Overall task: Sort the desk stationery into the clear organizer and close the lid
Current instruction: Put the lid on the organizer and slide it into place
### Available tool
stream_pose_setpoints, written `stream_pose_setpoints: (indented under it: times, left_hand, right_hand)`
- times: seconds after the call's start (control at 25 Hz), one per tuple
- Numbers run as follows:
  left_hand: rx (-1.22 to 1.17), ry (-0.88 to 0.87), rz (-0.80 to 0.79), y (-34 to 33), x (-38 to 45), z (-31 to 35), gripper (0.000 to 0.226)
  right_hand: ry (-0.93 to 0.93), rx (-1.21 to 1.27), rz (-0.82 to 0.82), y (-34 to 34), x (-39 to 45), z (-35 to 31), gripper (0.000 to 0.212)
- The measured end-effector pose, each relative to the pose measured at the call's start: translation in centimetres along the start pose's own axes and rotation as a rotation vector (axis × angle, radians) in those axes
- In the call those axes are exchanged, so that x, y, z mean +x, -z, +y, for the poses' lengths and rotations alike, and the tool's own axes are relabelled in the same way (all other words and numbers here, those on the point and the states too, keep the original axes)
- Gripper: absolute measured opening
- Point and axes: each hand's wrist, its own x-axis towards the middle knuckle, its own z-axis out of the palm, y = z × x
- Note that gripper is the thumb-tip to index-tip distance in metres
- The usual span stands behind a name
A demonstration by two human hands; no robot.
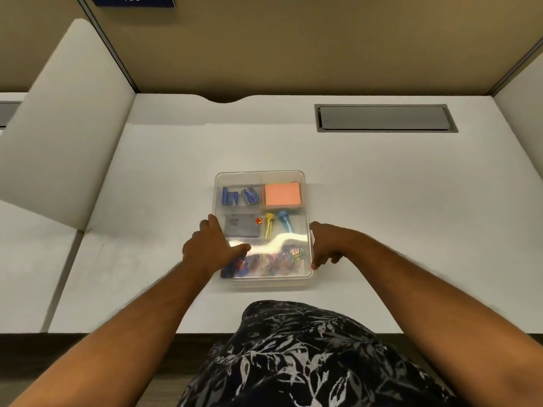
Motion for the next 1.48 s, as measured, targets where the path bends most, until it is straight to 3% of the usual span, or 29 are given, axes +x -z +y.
stream_pose_setpoints:
  times: [0.08, 0.16, 0.28, 0.44, 0.76, 1.04, 1.16, 1.24, 1.28, 1.4, 1.48]
  left_hand:
    - [-0.027, -0.021, 0.035, 1.7, 1.6, 0.5, 0.101]
    - [-0.033, -0.08, 0.039, 2.9, 3.6, 0.9, 0.099]
    - [-0.046, -0.272, -0.067, 4.7, 6.5, 1.7, 0.121]
    - [0.192, -0.312, -0.155, 6.2, 9.4, 2.5, 0.151]
    - [0.207, -0.294, -0.254, 5.8, 12.5, 2.2, 0.167]
    - [0.086, -0.304, -0.272, 5.2, 11.9, 2.2, 0.161]
    - [-0.146, -0.329, -0.2, 4.6, 10.8, 1.1, 0.145]
    - [-0.433, -0.282, -0.08, 3.2, 9.2, -0.3, 0.117]
    - [-0.582, -0.178, -0.022, 2.3, 8.3, -1.3, 0.098]
    - [-0.856, 0.108, 0.039, 0.5, 6.4, -4.0, 0.03]
    - [-0.951, 0.138, -0.019, 0.4, 5.6, -4.7, 0.012]
  right_hand:
    - [0.004, -0.014, 0.081, 1.7, 1.0, -0.5, 0.092]
    - [0.089, -0.062, 0.253, 3.2, 2.3, -1.0, 0.114]
    - [0.186, -0.23, 0.335, 5.1, 3.6, -2.2, 0.15]
    - [0.126, -0.432, 0.267, 7.0, 4.1, -3.1, 0.169]
    - [0.117, -0.422, 0.154, 8.6, 6.6, -3.0, 0.177]
    - [0.141, -0.333, 0.175, 8.1, 6.9, -3.0, 0.179]
    - [0.138, -0.259, 0.191, 7.4, 6.3, -2.9, 0.175]
    - [0.123, -0.2, 0.248, 6.0, 5.6, -2.0, 0.163]
    - [0.122, -0.139, 0.277, 5.4, 5.2, -1.4, 0.154]
    - [0.108, 0.165, 0.379, 3.8, 4.0, 0.7, 0.109]
    - [0.064, 0.418, 0.412, 3.3, 3.2, 1.4, 0.075]
